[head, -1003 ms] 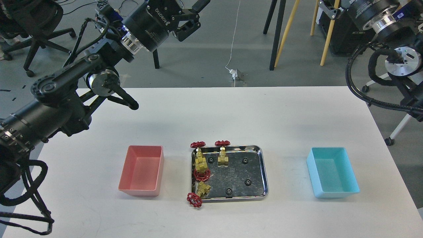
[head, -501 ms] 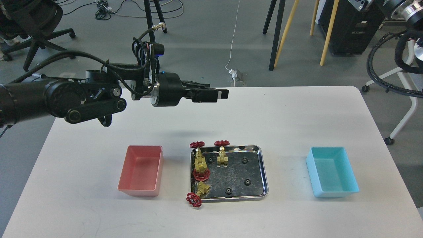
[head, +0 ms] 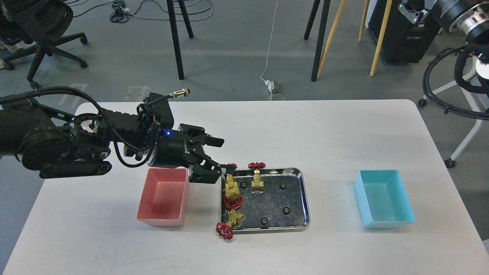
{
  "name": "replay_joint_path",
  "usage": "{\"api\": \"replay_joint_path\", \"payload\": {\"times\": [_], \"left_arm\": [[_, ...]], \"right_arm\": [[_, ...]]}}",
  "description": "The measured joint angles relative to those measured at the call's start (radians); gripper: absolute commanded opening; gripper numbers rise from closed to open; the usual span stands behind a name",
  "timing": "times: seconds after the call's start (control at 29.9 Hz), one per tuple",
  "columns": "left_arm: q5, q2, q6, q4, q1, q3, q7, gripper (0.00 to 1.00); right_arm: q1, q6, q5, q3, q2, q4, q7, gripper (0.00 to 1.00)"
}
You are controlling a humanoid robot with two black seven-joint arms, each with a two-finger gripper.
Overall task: Place valve in pink box and gear in blue box
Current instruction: 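Lower the left gripper toward the brass valve nearest the pink box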
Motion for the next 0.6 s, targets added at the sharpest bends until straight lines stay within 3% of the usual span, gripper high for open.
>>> {"api": "replay_joint_path", "payload": {"times": [0.4,0.6], "left_arm": [[0.005,-0.144,0.048,0.215,0.171,-0.004,0.000,0.87],[0.005,-0.165,0.058,0.256,0.215,-0.004,0.000,0.84]], "right_arm": [[-0.016,0.000,-0.001,-0.002,-0.001,0.000,0.000,1.00],[-0.026,0.000,-0.001,-0.002,-0.005,0.000,-0.001,1.00]]}}
